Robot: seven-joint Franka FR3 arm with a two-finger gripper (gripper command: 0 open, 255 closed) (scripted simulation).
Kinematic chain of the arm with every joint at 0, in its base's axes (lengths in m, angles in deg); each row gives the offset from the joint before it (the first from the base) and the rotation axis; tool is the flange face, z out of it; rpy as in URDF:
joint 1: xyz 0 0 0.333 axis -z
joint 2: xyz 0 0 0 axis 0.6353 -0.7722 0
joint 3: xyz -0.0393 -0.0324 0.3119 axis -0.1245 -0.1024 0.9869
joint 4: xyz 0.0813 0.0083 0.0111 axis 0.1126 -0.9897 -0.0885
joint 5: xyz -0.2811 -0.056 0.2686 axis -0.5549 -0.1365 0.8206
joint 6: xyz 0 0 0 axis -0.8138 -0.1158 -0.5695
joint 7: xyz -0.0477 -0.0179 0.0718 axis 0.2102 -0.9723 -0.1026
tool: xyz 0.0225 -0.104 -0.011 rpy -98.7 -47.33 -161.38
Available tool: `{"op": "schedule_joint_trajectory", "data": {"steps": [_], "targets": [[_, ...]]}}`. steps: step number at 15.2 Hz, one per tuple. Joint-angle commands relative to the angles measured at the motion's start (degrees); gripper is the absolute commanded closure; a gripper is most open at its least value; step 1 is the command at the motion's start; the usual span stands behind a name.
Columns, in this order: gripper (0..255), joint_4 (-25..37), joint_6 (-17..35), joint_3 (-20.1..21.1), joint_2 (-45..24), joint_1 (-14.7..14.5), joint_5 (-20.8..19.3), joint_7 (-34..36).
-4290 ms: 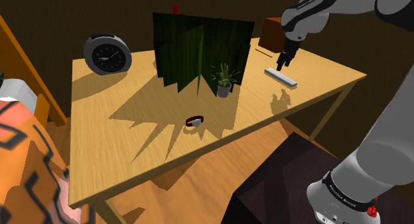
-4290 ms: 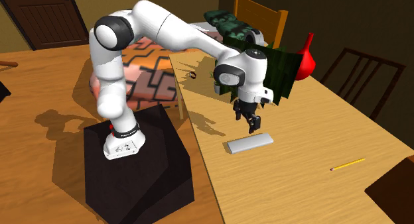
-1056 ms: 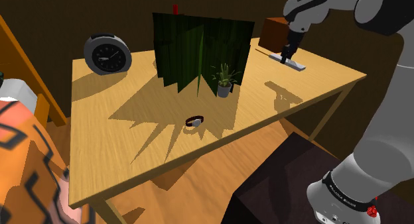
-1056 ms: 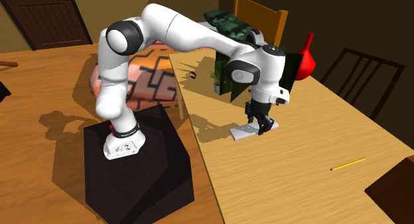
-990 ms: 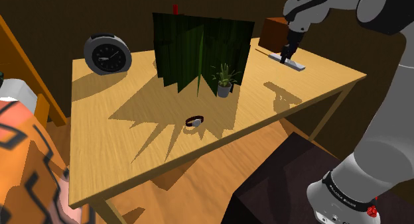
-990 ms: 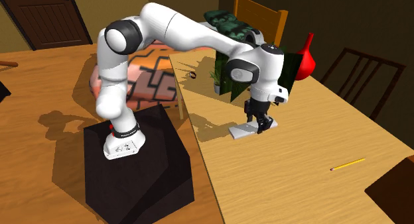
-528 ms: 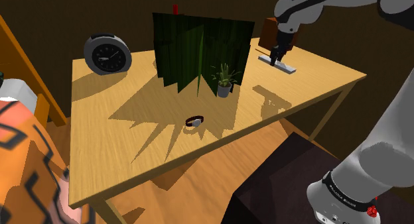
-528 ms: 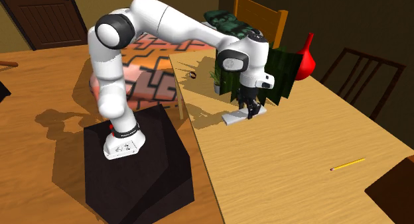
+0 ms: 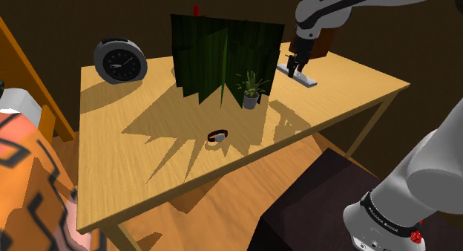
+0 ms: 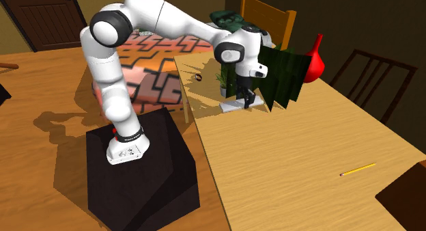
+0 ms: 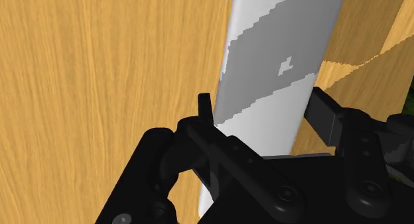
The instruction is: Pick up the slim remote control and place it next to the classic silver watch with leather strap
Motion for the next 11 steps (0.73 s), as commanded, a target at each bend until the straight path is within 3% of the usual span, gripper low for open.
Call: {"op": "schedule_joint_trajectory", "data": {"steps": [1, 11], "targets": [[255, -1.02, 0.22, 1.56, 0.87, -1.85, -0.40, 3.23], [255, -2.92, 0.32, 7.76, 2.60, -9.35, -1.42, 17.39]]}}
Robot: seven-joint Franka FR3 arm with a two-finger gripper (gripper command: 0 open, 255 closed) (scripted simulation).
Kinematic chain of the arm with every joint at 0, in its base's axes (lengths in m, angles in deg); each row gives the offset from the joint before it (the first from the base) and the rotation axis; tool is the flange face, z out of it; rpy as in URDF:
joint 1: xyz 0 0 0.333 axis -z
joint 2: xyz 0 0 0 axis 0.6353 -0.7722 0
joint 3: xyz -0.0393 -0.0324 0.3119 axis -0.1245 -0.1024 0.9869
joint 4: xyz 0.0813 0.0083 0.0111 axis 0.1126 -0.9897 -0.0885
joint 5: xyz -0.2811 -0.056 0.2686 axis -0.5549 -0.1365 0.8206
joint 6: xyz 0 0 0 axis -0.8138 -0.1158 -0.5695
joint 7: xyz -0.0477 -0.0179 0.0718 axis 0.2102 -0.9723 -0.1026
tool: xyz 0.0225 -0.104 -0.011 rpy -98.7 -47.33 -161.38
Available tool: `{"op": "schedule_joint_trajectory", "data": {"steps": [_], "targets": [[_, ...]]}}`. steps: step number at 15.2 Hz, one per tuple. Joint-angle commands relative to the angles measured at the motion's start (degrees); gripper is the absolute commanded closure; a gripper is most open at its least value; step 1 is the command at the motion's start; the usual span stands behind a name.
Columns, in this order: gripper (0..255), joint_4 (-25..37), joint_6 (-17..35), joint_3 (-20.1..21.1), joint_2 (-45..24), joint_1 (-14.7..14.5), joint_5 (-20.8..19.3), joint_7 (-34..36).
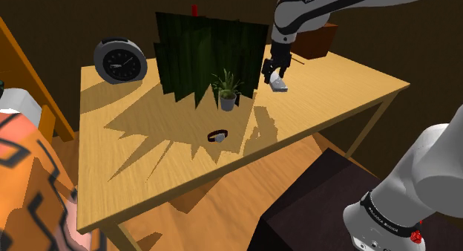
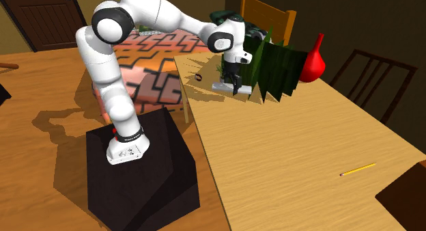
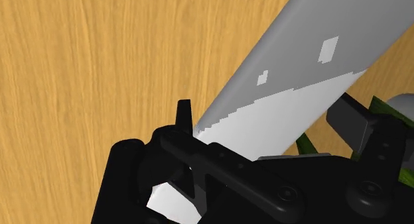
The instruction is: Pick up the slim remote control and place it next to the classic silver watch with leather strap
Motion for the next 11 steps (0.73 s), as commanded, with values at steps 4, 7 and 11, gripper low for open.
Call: {"op": "schedule_joint_trajectory", "data": {"steps": [4, 7, 11], "targets": [[255, 1.61, 0.39, 3.94, -1.03, -4.32, 0.37, 6.63], [255, 3.11, 0.00, 5.72, -2.20, -6.45, 0.48, 10.50], [255, 6.05, -0.77, 7.96, -4.47, -9.26, 0.63, 15.48]]}}
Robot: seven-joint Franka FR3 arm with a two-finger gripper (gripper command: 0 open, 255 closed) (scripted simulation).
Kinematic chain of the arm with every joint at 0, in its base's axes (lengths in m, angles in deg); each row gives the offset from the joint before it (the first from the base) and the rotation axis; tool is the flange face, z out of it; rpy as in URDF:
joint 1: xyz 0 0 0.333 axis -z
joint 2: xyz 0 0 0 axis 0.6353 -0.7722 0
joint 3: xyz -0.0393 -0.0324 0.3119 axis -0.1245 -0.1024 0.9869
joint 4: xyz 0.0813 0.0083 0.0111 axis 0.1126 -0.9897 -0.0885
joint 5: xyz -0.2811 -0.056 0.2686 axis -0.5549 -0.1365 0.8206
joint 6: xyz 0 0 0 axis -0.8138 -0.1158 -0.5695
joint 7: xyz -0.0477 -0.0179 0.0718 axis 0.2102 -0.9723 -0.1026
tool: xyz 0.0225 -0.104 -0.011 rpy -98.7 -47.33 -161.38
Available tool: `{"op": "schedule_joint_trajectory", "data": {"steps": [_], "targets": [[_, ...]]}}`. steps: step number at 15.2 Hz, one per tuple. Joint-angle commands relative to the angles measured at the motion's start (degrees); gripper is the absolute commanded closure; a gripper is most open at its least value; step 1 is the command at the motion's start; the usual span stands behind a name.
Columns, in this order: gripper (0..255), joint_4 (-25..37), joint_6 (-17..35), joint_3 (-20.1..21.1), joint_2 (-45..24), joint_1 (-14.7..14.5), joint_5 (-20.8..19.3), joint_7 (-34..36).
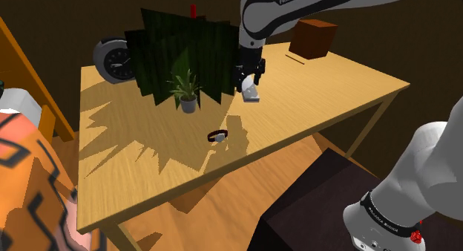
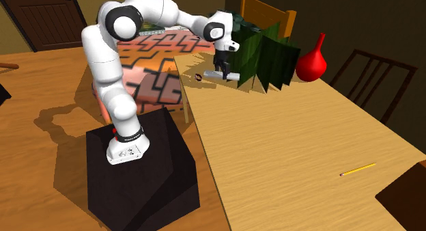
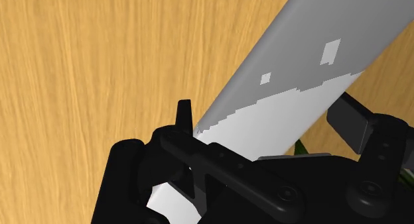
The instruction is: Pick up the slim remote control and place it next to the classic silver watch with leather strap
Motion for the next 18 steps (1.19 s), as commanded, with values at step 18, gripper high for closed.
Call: {"op": "schedule_joint_trajectory", "data": {"steps": [18], "targets": [[255, 29.75, -6.39, 8.54, -20.64, -13.56, -0.44, 20.93]]}}
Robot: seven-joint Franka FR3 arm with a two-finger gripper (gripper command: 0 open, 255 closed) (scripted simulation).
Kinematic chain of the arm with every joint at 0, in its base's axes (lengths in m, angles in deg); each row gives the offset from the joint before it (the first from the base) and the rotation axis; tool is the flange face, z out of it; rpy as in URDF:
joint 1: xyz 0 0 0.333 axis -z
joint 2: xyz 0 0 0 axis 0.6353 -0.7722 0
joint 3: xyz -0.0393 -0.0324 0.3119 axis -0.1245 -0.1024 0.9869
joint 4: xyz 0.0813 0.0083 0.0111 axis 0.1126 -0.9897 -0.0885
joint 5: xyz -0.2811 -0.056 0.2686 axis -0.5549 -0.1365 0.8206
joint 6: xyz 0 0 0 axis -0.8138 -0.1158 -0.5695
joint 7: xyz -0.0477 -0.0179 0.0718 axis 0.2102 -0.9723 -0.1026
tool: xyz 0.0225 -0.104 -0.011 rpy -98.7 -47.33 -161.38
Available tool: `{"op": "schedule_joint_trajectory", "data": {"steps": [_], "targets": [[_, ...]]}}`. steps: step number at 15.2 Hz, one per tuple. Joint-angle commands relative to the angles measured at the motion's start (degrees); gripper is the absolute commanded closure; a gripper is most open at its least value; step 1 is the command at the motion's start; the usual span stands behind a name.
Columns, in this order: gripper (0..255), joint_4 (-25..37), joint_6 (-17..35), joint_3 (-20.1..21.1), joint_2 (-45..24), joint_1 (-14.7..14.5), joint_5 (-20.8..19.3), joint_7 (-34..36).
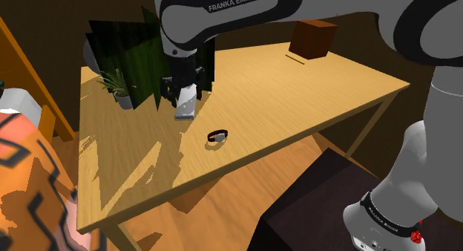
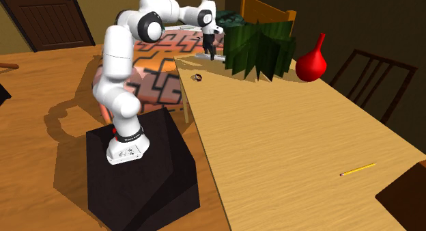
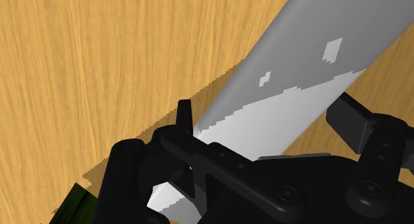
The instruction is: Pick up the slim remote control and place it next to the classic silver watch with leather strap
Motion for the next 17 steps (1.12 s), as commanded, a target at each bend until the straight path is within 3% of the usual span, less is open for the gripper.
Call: {"op": "schedule_joint_trajectory", "data": {"steps": [1, 3, 17], "targets": [[255, 5.65, -0.82, 0.85, -3.49, -1.55, -0.05, 1.59], [255, 10.14, -2.49, 1.17, -6.34, -2.63, -0.20, 2.96], [255, 2.90, 7.03, 1.09, -8.63, -2.65, -0.26, 3.15]]}}
